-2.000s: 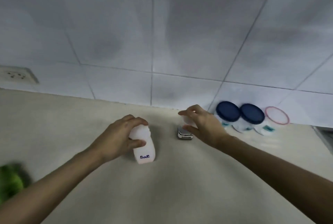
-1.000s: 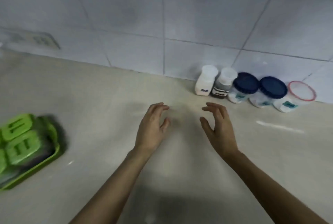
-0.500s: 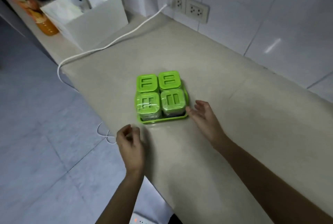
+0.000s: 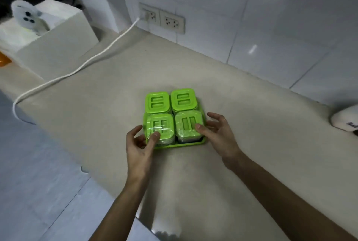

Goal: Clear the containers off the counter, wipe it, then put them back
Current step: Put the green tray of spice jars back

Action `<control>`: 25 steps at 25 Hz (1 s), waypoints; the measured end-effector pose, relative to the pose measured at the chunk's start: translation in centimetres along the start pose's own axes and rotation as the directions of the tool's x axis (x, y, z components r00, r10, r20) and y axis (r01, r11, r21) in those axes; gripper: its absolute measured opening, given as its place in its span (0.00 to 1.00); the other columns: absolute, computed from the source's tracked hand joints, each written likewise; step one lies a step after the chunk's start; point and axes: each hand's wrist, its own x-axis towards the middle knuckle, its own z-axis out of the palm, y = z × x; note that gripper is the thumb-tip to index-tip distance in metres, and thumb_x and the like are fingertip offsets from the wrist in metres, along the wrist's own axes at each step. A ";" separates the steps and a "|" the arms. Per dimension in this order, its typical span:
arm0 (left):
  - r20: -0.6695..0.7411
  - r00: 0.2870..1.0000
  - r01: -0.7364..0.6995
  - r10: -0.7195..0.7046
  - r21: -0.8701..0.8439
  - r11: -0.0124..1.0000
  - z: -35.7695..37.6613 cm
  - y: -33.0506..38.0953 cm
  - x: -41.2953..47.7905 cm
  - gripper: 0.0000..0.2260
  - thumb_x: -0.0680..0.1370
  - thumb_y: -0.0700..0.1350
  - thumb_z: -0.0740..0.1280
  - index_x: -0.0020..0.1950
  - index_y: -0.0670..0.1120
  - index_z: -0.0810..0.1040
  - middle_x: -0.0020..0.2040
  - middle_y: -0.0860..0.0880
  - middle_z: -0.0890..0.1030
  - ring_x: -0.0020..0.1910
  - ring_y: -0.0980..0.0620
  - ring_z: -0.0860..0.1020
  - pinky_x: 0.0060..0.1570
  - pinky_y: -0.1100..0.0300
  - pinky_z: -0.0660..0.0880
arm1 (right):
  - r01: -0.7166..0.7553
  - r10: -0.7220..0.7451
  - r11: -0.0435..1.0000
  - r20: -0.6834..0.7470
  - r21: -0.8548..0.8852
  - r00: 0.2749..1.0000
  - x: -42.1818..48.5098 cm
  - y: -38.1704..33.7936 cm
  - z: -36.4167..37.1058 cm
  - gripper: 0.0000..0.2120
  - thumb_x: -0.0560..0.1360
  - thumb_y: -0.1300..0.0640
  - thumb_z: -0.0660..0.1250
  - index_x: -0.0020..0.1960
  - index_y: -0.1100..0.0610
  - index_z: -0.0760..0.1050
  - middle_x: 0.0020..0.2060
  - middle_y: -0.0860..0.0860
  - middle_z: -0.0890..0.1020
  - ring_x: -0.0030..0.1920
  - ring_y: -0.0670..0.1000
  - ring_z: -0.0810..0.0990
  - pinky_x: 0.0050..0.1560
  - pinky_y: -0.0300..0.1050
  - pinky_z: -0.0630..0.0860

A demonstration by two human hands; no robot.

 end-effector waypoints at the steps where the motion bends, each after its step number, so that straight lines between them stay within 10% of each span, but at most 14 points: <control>1: 0.067 0.998 -0.022 0.023 -0.005 1.000 2.1 0.3 -0.5 0.20 0.72 0.47 0.73 0.62 0.53 0.71 0.53 0.40 0.79 0.49 0.47 0.79 0.44 0.66 0.74 | 0.018 -0.018 1.000 -0.049 0.009 0.999 -0.4 -0.2 -2.4 0.25 0.70 0.63 0.72 0.63 0.55 0.67 0.47 0.48 0.77 0.45 0.43 0.78 0.38 0.27 0.75; 11: 0.608 0.794 -0.061 0.001 0.079 0.995 24.3 1.2 -2.7 0.27 0.73 0.42 0.72 0.70 0.41 0.67 0.58 0.42 0.78 0.50 0.51 0.78 0.46 0.68 0.74 | 0.063 0.001 0.993 -0.538 0.100 0.843 -3.6 -0.1 -22.4 0.28 0.73 0.58 0.71 0.69 0.58 0.63 0.54 0.53 0.76 0.50 0.48 0.76 0.36 0.26 0.73; 21: 0.615 0.786 -0.239 0.059 0.214 0.947 32.3 -0.3 -2.1 0.27 0.73 0.52 0.71 0.66 0.38 0.70 0.56 0.43 0.79 0.57 0.48 0.77 0.59 0.54 0.71 | 0.066 -0.017 0.996 -0.581 0.064 0.814 -0.6 -1.9 -27.7 0.22 0.76 0.58 0.67 0.66 0.65 0.67 0.49 0.49 0.78 0.41 0.38 0.77 0.36 0.26 0.73; 25: 0.622 0.783 -0.343 0.036 0.382 0.858 32.9 1.1 -1.9 0.27 0.75 0.56 0.66 0.62 0.36 0.70 0.59 0.36 0.78 0.59 0.38 0.76 0.55 0.51 0.70 | -0.109 -0.095 0.955 -0.632 -0.276 0.769 -1.0 -1.6 -28.4 0.25 0.76 0.43 0.63 0.66 0.59 0.69 0.58 0.55 0.80 0.54 0.52 0.80 0.56 0.44 0.74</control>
